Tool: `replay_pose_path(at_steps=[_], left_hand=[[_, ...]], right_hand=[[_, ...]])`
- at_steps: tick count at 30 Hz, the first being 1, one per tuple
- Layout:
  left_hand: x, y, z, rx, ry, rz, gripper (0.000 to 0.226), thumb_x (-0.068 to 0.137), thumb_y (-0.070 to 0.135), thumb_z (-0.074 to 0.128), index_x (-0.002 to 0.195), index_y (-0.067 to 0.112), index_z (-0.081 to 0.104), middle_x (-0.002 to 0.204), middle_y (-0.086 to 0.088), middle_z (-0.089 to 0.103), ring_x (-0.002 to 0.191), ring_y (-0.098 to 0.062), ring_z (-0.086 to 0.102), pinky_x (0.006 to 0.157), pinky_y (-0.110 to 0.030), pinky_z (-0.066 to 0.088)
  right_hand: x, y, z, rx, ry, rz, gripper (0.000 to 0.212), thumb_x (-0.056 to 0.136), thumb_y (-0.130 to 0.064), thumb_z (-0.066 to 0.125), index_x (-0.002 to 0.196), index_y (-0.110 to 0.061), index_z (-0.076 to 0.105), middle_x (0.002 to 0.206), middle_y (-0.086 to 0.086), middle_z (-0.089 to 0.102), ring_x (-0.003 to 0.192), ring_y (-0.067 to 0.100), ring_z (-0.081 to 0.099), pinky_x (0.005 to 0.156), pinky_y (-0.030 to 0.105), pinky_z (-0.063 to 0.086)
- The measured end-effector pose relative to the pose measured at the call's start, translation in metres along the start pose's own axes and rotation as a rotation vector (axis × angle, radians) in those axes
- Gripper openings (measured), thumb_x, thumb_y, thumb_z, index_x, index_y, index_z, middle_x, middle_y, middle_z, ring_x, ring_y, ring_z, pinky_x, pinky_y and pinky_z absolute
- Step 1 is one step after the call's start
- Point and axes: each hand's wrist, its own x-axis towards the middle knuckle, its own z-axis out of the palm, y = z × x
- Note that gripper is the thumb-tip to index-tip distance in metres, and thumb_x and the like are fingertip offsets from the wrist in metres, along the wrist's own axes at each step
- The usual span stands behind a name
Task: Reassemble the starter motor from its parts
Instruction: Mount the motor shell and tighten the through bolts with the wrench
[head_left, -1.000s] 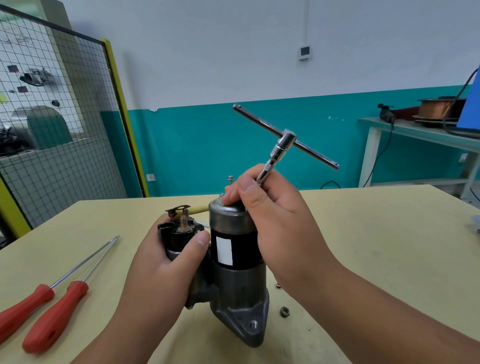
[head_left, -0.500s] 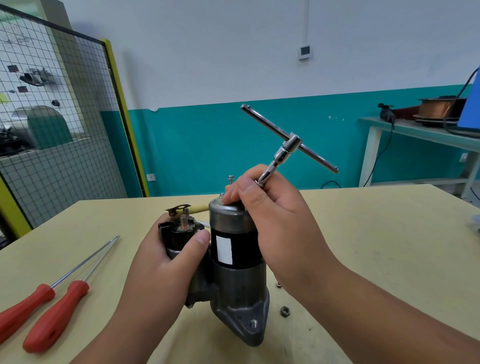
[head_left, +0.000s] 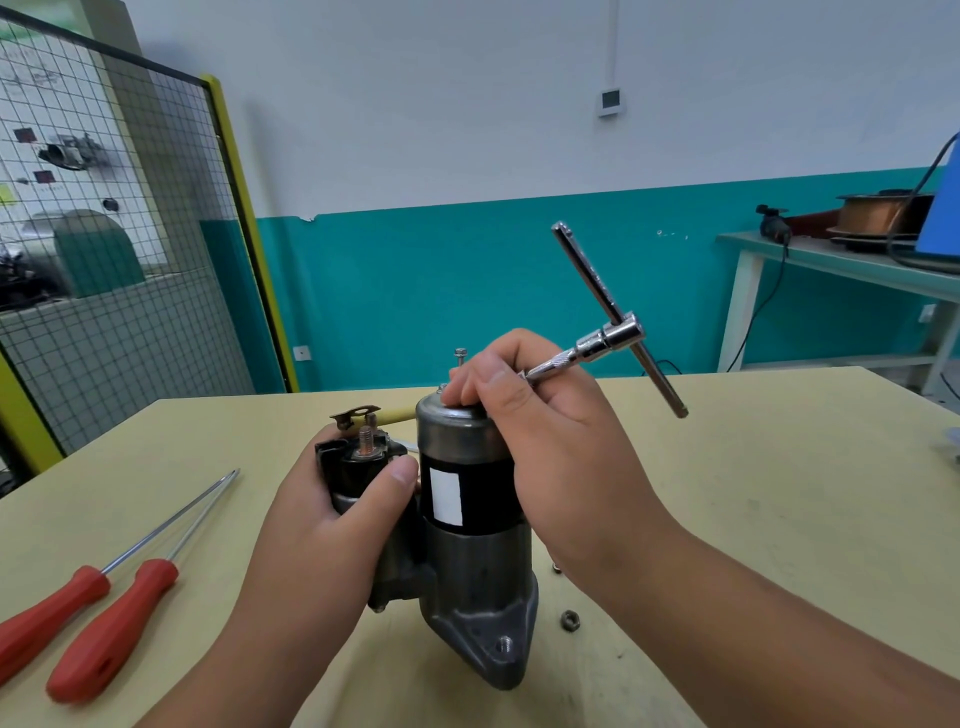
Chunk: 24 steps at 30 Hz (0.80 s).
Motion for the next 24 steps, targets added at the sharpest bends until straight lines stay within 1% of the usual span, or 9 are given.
replay_pose_path(at_steps=[4, 6, 9, 13, 16, 18, 21, 24], left_hand=[[-0.0004, -0.0002, 0.0001, 0.002, 0.002, 0.011, 0.044, 0.063, 0.072, 0.066, 0.101, 0.052, 0.070, 0.088, 0.013, 0.077, 0.084, -0.029, 0.077, 0.053, -0.036, 0.051], [-0.0001, -0.0008, -0.0001, 0.004, -0.001, 0.007, 0.044, 0.062, 0.073, 0.065, 0.101, 0.053, 0.070, 0.089, 0.013, 0.077, 0.086, -0.029, 0.077, 0.055, -0.038, 0.052], [-0.0002, -0.0012, 0.0000, -0.003, -0.006, 0.013, 0.046, 0.064, 0.072, 0.066, 0.103, 0.048, 0.070, 0.088, 0.010, 0.077, 0.085, -0.032, 0.076, 0.056, -0.038, 0.051], [-0.0006, -0.0001, 0.0001, -0.004, -0.003, 0.006, 0.043, 0.065, 0.071, 0.067, 0.101, 0.049, 0.071, 0.088, 0.009, 0.077, 0.082, -0.031, 0.077, 0.049, -0.036, 0.050], [-0.0007, 0.0002, -0.0004, -0.003, -0.003, 0.002, 0.042, 0.065, 0.072, 0.067, 0.100, 0.049, 0.070, 0.088, 0.009, 0.077, 0.080, -0.030, 0.077, 0.049, -0.037, 0.050], [-0.0014, 0.0009, -0.0003, -0.013, -0.005, 0.002, 0.043, 0.065, 0.070, 0.068, 0.100, 0.046, 0.071, 0.084, 0.006, 0.076, 0.072, -0.028, 0.076, 0.042, -0.038, 0.049], [-0.0024, 0.0018, -0.0004, -0.019, -0.011, -0.006, 0.042, 0.065, 0.069, 0.069, 0.099, 0.044, 0.072, 0.082, 0.002, 0.076, 0.062, -0.028, 0.075, 0.040, -0.038, 0.049], [-0.0020, 0.0015, -0.0007, -0.017, -0.007, -0.011, 0.042, 0.064, 0.070, 0.069, 0.097, 0.045, 0.072, 0.082, 0.003, 0.075, 0.064, -0.029, 0.074, 0.039, -0.038, 0.049]], right_hand=[[-0.0006, 0.0007, -0.0005, 0.005, -0.001, 0.006, 0.027, 0.101, -0.046, 0.047, 0.087, -0.030, 0.063, 0.089, -0.009, 0.071, 0.089, 0.009, 0.068, 0.080, 0.026, 0.057], [-0.0005, 0.0006, -0.0002, 0.010, -0.002, 0.005, 0.026, 0.101, -0.046, 0.047, 0.086, -0.031, 0.063, 0.089, -0.009, 0.071, 0.089, 0.009, 0.068, 0.079, 0.026, 0.058], [-0.0001, -0.0001, 0.0000, 0.019, -0.005, 0.004, 0.026, 0.100, -0.046, 0.048, 0.083, -0.034, 0.063, 0.088, -0.010, 0.071, 0.088, 0.008, 0.068, 0.080, 0.023, 0.057], [0.0001, -0.0009, -0.0002, -0.001, -0.002, 0.002, 0.024, 0.100, -0.045, 0.049, 0.084, -0.033, 0.063, 0.088, -0.010, 0.071, 0.088, 0.007, 0.068, 0.077, 0.019, 0.057], [0.0000, -0.0014, -0.0004, -0.014, 0.006, -0.001, 0.025, 0.101, -0.043, 0.049, 0.085, -0.029, 0.063, 0.088, -0.009, 0.071, 0.087, 0.009, 0.067, 0.076, 0.024, 0.056], [-0.0001, -0.0016, -0.0005, -0.012, 0.009, 0.002, 0.025, 0.101, -0.043, 0.049, 0.086, -0.028, 0.063, 0.089, -0.008, 0.072, 0.088, 0.011, 0.068, 0.079, 0.028, 0.056], [-0.0002, -0.0018, -0.0003, -0.025, 0.002, 0.006, 0.025, 0.101, -0.044, 0.048, 0.087, -0.029, 0.063, 0.090, -0.009, 0.072, 0.089, 0.009, 0.068, 0.080, 0.027, 0.057], [0.0002, -0.0014, -0.0002, -0.027, 0.004, 0.005, 0.025, 0.101, -0.044, 0.048, 0.087, -0.029, 0.063, 0.090, -0.009, 0.072, 0.090, 0.010, 0.068, 0.081, 0.028, 0.057]])
